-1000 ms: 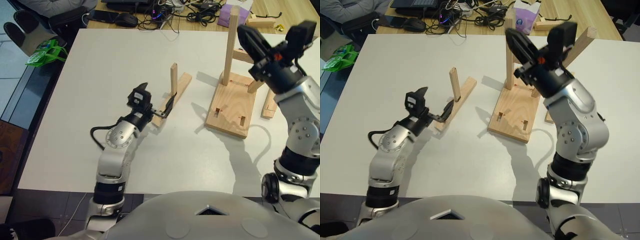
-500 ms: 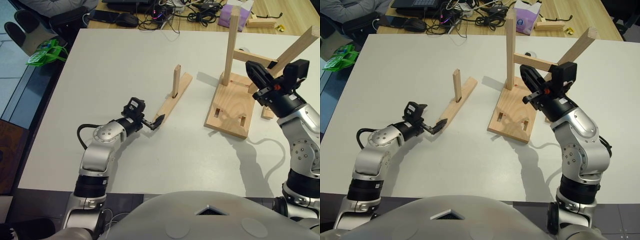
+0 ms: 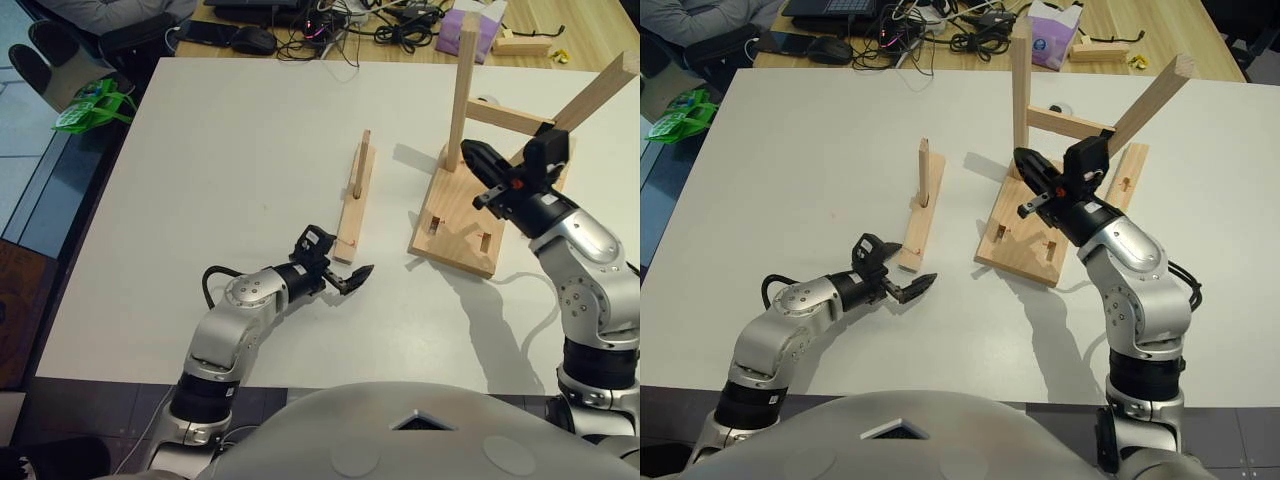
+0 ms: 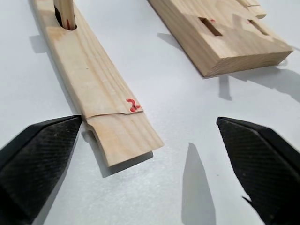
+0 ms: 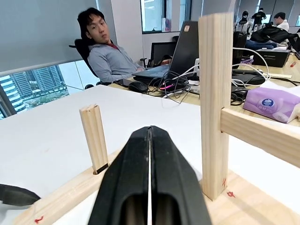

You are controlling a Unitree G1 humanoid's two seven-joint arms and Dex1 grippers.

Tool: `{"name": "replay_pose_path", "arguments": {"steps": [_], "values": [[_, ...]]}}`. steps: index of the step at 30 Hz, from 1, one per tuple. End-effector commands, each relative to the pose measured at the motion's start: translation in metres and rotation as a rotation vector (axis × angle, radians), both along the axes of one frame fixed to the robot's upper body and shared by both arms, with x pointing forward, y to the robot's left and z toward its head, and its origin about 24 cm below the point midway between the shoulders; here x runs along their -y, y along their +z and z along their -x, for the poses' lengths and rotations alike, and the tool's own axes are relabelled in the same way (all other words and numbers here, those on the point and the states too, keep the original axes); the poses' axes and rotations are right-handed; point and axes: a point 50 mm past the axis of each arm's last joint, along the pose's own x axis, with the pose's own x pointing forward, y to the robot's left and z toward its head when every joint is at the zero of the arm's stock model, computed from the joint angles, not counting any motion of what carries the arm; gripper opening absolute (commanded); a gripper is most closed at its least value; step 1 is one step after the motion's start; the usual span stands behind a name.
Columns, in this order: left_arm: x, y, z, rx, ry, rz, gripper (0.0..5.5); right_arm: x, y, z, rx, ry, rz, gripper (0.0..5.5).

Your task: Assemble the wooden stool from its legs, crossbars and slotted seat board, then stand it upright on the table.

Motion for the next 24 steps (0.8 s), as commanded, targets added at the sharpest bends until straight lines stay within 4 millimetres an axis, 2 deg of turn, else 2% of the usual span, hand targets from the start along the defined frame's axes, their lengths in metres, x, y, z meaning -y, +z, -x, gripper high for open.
{"name": "replay_pose_path", "arguments": {"steps": [1,5,8,12,16,18,21,24], "values": [[0.016,0.015,-0.002,-0.006,-0.017,0.085,5.4,-0.022,-0.018,-0.006,-0.093,0.067,0.01,0.19],[0.037,0.023,-0.008,-0.02,-0.016,0.159,5.4,-0.048,-0.029,-0.014,-0.175,0.133,-0.044,0.76],[0.036,0.025,-0.012,-0.017,0.018,0.151,5.4,-0.062,-0.026,-0.027,-0.202,0.127,-0.095,1.36],[0.032,0.029,-0.018,0.0,0.03,0.146,5.4,-0.081,-0.021,-0.034,-0.222,0.158,-0.116,2.08],[0.032,0.03,-0.021,0.013,0.037,0.148,5.4,-0.092,-0.024,-0.036,-0.218,0.171,-0.034,2.75],[0.031,0.031,-0.023,0.022,0.044,0.155,5.4,-0.094,-0.028,-0.041,-0.169,0.15,0.069,3.19],[0.027,0.03,-0.024,0.03,0.058,0.149,5.4,-0.104,-0.044,-0.049,-0.075,0.122,0.222,3.75],[0.025,0.031,-0.026,0.038,0.07,0.145,5.4,-0.116,-0.059,-0.055,-0.078,0.117,0.233,4.11]]}}
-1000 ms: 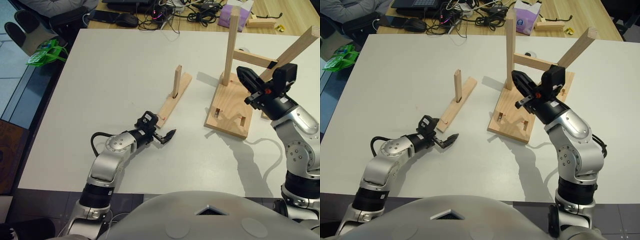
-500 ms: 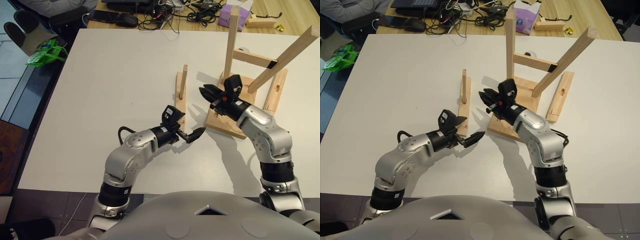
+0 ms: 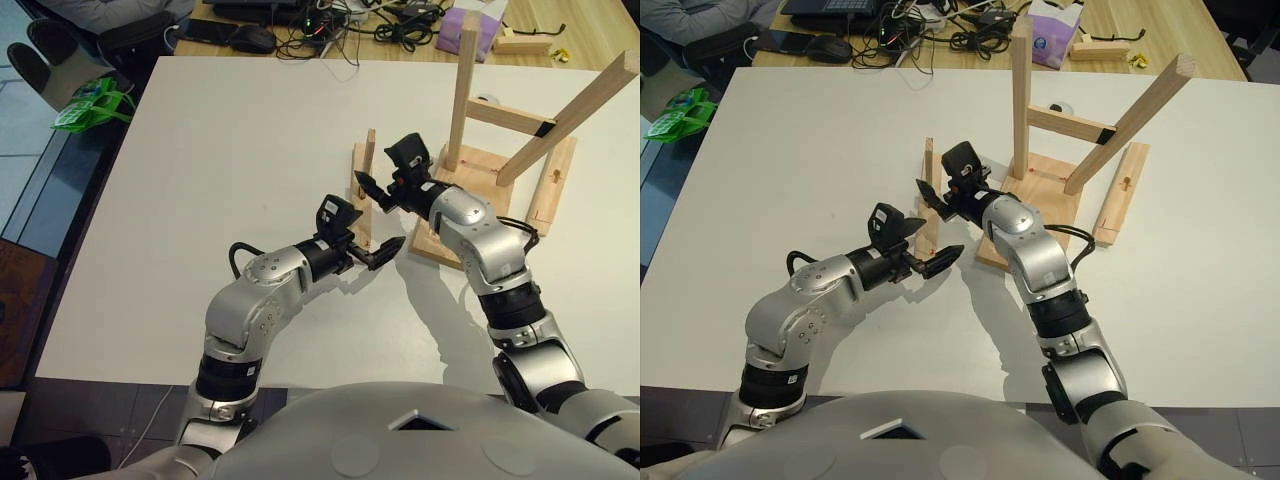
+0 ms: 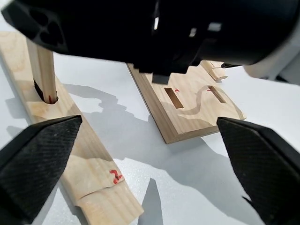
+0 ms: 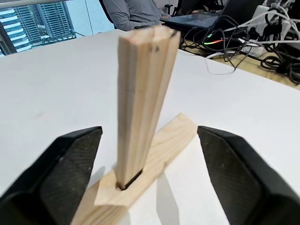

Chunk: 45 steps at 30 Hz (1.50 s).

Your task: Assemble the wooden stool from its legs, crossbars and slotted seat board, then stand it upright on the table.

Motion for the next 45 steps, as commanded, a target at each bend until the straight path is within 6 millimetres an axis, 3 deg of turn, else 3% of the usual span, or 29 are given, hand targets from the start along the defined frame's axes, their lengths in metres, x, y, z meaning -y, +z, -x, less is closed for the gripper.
{"name": "replay_pose_path", "arguments": {"steps": [1,11,21,29,33,38,41,45], "values": [[-0.004,0.002,-0.004,0.018,0.026,-0.01,5.4,-0.014,-0.012,-0.008,-0.006,-0.001,0.005,3.97],[-0.015,0.016,-0.011,0.062,0.061,0.029,5.4,0.001,-0.005,-0.018,-0.002,-0.148,-0.201,2.28],[-0.034,0.026,-0.029,0.111,0.171,0.054,5.4,0.009,0.0,-0.012,-0.073,-0.123,-0.371,0.59],[-0.064,0.029,-0.045,0.141,0.282,0.044,5.4,0.005,0.031,-0.003,0.022,-0.038,-0.619,0.39],[-0.086,0.035,-0.054,0.022,0.435,0.368,5.4,0.007,0.06,0.001,0.144,0.027,-0.719,0.39],[-0.085,0.059,-0.061,-0.01,0.443,0.594,5.4,0.006,0.073,0.007,0.209,0.109,-0.704,0.39],[-0.083,0.069,-0.064,-0.011,0.409,0.597,4.87,0.004,0.076,0.01,0.218,0.133,-0.7,0.39],[-0.08,0.065,-0.068,-0.04,0.413,0.568,4.29,-0.002,0.079,0.015,0.216,0.178,-0.706,0.39]]}}
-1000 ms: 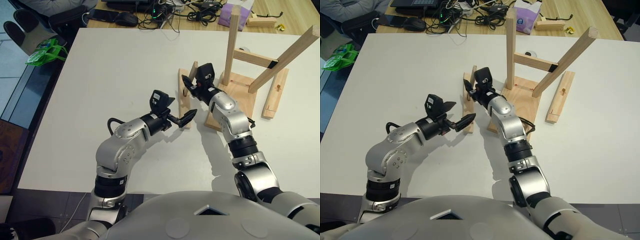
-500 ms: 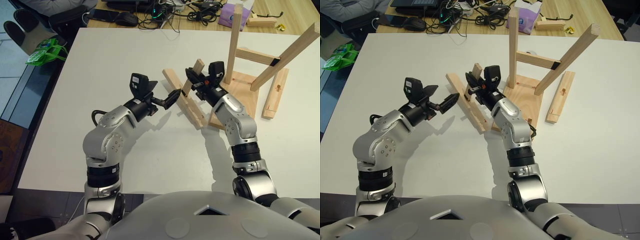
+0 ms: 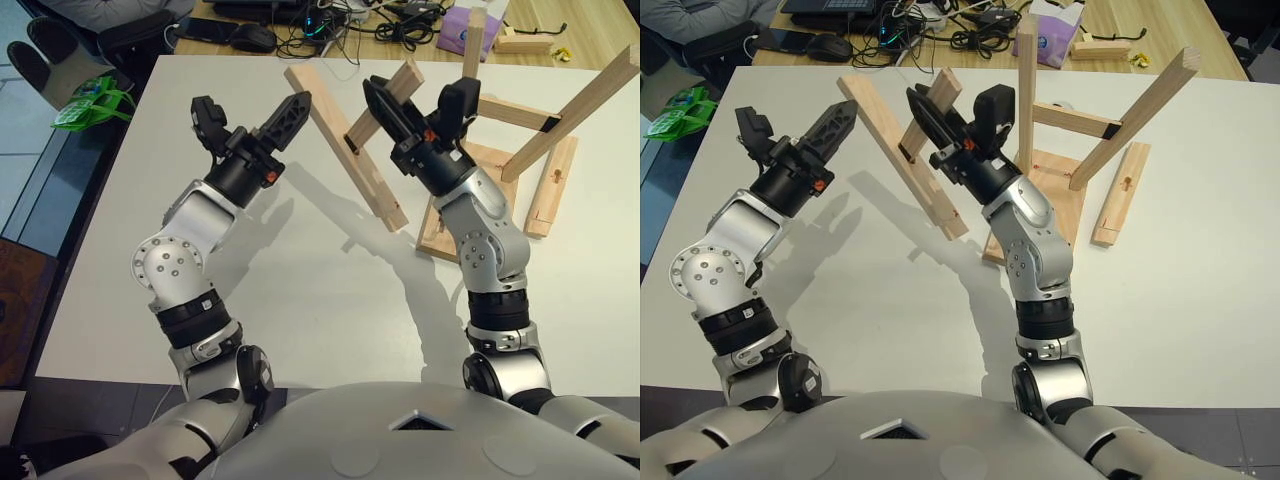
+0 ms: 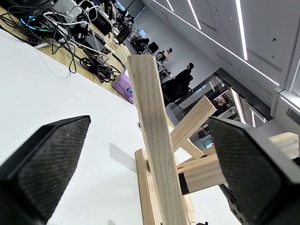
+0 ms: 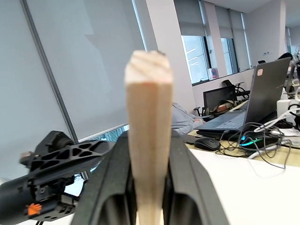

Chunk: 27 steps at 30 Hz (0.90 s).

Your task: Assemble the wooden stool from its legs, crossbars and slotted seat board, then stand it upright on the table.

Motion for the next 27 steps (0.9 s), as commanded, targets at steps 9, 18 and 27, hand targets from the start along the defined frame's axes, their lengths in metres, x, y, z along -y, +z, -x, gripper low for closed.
{"name": "replay_pose_path", "arguments": {"steps": [9,18,27], "values": [[0.009,0.004,-0.006,-0.025,-0.033,-0.022,3.02,-0.011,0.003,0.013,0.033,0.101,0.03,0.39],[0.012,0.001,-0.004,-0.045,-0.039,-0.019,1.69,-0.011,0.0,0.013,0.034,0.095,0.043,0.39],[0.028,0.022,-0.005,0.021,-0.066,0.072,1.2,-0.008,-0.008,0.008,0.02,0.045,0.091,0.76]]}}
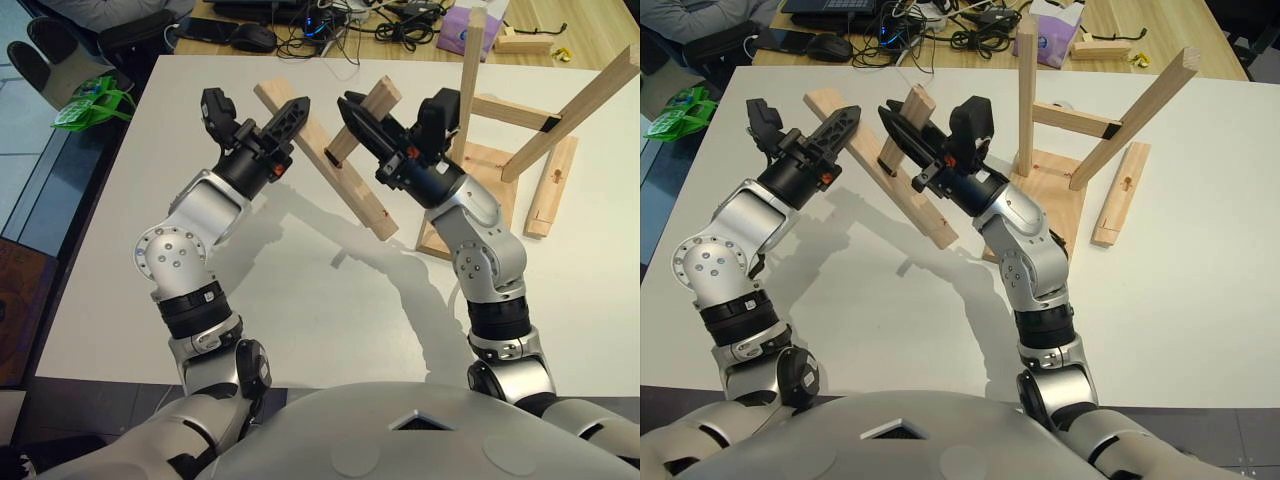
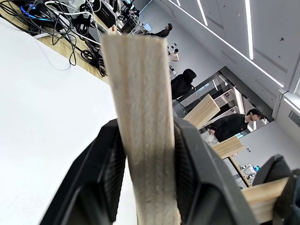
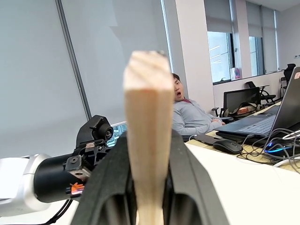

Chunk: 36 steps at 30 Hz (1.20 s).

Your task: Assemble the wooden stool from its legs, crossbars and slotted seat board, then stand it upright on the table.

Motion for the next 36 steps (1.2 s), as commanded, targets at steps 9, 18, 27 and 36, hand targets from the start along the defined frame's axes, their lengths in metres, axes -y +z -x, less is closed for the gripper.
{"name": "replay_pose_path", "arguments": {"steps": [9,18,27,36], "values": [[0.01,0.025,-0.005,0.079,0.036,0.078,1.03,0.017,-0.035,0.005,-0.1,-0.002,0.18,2.14],[-0.01,0.031,-0.006,0.174,0.225,-0.099,1.02,0.103,-0.052,0.04,-0.171,-0.077,0.387,3.73],[0.004,0.036,0.013,0.208,0.291,-0.081,1.02,0.223,-0.045,0.078,-0.277,-0.109,0.841,2.37],[0.014,0.033,0.017,0.193,0.288,-0.053,1.02,0.259,-0.069,0.09,-0.379,0.059,1.184,0.82]]}}
